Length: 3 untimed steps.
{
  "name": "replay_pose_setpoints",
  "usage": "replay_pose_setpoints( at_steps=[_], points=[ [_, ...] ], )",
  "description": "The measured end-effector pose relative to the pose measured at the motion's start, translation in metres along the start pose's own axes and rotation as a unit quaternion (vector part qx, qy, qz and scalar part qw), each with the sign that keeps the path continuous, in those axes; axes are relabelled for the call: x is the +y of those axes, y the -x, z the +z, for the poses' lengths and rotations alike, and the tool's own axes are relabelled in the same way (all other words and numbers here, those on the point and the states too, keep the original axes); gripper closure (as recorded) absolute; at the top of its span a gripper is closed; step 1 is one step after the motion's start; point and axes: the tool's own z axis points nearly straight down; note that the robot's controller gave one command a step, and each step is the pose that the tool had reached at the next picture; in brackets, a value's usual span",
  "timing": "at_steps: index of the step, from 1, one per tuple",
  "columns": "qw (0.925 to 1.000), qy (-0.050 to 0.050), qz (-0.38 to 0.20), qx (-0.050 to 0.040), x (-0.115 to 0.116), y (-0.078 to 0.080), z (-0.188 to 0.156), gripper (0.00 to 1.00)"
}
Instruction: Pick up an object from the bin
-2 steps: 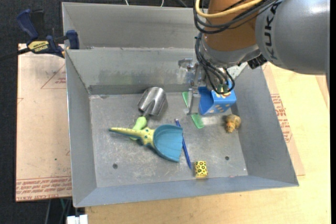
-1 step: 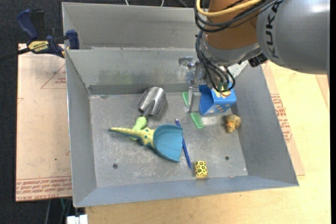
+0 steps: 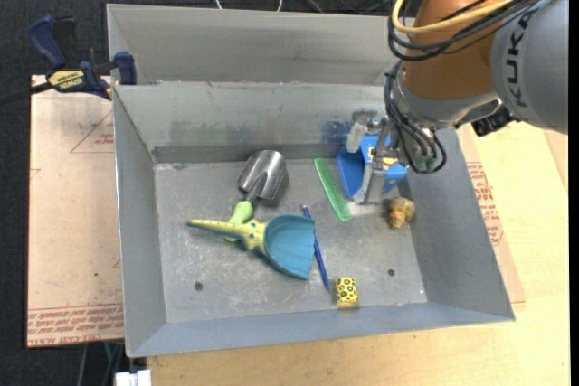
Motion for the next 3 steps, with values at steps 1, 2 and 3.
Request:
replay_pose_setpoints(
  at_steps=[1,2,3],
  points=[
    [1.0,-0.001,0.003,-0.0009,-0.02,0.008,0.005,0.0],
    [0.992,0.0,-0.126,-0.0012,-0.035,0.017,-0.024,0.0],
    [0.9931,0.0,-0.118,-0.003,-0.03,0.004,0.031,0.0]
  ],
)
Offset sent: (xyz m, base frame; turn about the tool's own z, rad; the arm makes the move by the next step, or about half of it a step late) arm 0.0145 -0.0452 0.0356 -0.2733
